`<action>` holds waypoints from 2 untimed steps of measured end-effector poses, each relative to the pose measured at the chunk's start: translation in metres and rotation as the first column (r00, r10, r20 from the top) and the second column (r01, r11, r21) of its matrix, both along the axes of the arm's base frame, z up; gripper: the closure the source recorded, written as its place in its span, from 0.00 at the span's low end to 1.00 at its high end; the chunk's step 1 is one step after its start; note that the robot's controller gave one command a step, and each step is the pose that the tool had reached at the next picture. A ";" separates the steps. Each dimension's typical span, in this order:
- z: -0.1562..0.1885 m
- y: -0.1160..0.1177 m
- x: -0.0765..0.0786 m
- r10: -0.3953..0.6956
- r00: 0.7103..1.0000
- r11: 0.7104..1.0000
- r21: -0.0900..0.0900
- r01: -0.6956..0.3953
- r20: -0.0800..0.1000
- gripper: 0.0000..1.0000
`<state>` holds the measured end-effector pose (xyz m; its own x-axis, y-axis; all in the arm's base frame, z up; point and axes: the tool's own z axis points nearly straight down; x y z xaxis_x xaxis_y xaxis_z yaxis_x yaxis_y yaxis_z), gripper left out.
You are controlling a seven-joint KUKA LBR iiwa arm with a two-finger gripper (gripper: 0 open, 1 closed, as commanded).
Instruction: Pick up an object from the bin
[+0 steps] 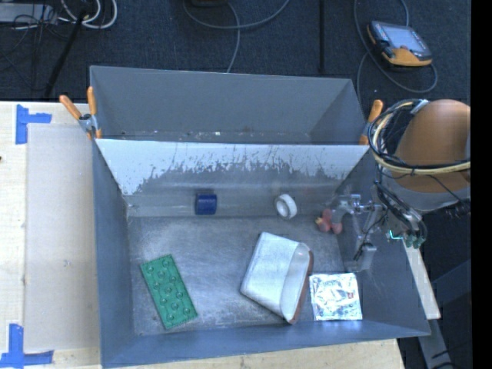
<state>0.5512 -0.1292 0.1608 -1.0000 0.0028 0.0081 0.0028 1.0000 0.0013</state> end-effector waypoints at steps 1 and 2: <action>-0.085 -0.018 0.057 -0.018 1.000 1.000 0.002 0.018 0.018 0.00; -0.082 -0.016 0.056 -0.013 1.000 1.000 0.003 0.013 0.013 1.00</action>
Offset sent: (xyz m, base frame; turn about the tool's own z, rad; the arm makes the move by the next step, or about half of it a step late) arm 0.0527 -0.0210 -0.0842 0.0208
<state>0.6070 -0.1455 0.0791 -0.9999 0.0158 -0.0053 0.0157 0.9999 0.0048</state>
